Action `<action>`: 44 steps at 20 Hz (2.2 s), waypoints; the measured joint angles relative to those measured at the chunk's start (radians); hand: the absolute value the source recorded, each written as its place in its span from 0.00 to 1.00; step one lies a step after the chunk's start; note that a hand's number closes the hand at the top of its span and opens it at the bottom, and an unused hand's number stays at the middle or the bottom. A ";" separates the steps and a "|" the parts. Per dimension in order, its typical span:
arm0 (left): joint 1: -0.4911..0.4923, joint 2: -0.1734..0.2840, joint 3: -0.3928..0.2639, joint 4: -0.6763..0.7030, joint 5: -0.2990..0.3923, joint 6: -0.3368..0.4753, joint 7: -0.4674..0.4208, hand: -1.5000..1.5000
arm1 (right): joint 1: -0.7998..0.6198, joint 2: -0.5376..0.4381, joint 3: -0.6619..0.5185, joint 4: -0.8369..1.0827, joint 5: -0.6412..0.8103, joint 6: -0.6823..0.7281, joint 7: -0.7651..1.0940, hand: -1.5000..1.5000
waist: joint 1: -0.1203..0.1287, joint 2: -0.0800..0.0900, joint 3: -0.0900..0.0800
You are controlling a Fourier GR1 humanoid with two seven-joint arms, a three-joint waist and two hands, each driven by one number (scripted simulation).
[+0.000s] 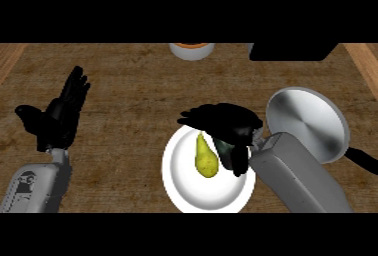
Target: Pick the pear from the plate and place it in the pan
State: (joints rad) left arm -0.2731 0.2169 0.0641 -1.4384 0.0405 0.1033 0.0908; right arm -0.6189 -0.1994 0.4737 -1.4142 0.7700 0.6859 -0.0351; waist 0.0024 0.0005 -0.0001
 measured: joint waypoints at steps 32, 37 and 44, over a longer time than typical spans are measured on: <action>0.029 -0.029 0.036 -0.020 -0.033 -0.044 -0.014 0.50 | -0.020 0.178 0.049 0.355 0.370 -0.114 -0.221 1.00 | 0.003 0.000 0.000; 0.063 -0.032 0.034 -0.077 -0.032 -0.053 0.015 0.50 | -0.012 0.181 0.043 0.367 0.398 -0.145 -0.263 1.00 | 0.004 -0.002 0.000; 0.067 -0.032 0.043 -0.057 -0.041 -0.045 -0.002 0.50 | 0.072 0.200 -0.114 0.324 0.321 -0.204 0.105 1.00 | -0.018 -0.011 -0.001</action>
State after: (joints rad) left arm -0.2066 0.1845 0.1074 -1.4956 -0.0002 0.0578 0.0887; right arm -0.5472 0.0003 0.3595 -1.0901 1.0913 0.4821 0.0694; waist -0.0153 -0.0109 -0.0008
